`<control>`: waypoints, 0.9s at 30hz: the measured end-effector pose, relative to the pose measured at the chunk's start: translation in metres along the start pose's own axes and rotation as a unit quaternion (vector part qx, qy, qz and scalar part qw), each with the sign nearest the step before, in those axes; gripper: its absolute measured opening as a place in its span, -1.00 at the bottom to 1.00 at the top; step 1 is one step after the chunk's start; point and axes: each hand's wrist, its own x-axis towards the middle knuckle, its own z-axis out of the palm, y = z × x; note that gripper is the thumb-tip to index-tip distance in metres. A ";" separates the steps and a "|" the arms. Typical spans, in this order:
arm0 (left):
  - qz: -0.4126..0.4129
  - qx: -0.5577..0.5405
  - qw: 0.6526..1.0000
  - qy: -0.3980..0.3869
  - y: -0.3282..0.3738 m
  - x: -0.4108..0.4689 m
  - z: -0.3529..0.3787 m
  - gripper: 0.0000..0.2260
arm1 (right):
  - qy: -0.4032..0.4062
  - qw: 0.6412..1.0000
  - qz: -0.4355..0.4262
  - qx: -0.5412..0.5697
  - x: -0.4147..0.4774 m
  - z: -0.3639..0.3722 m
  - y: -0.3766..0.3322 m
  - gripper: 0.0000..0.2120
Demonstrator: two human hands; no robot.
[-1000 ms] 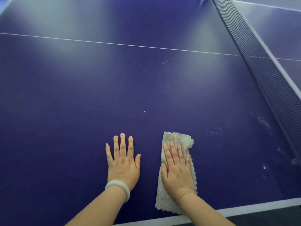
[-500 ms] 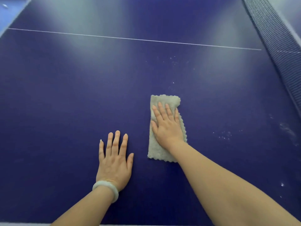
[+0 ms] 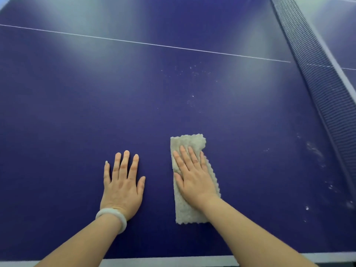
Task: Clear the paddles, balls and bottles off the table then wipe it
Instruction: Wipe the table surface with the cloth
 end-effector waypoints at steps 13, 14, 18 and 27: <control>-0.003 -0.004 1.000 0.003 0.000 0.001 0.002 -0.40 | 0.026 0.975 0.221 0.022 -0.006 -0.001 0.013 -0.39; -0.003 -0.003 1.000 0.004 0.000 0.001 0.002 -0.40 | 0.011 0.991 0.134 0.017 -0.017 0.000 -0.002 -0.40; -0.004 0.000 1.000 0.004 0.001 0.001 0.003 -0.40 | -0.004 1.000 -0.030 -0.006 -0.064 0.005 0.031 -0.40; -0.001 -0.005 1.000 0.018 -0.001 0.001 0.006 -0.40 | 0.050 0.889 0.448 0.076 -0.026 -0.007 0.060 -0.40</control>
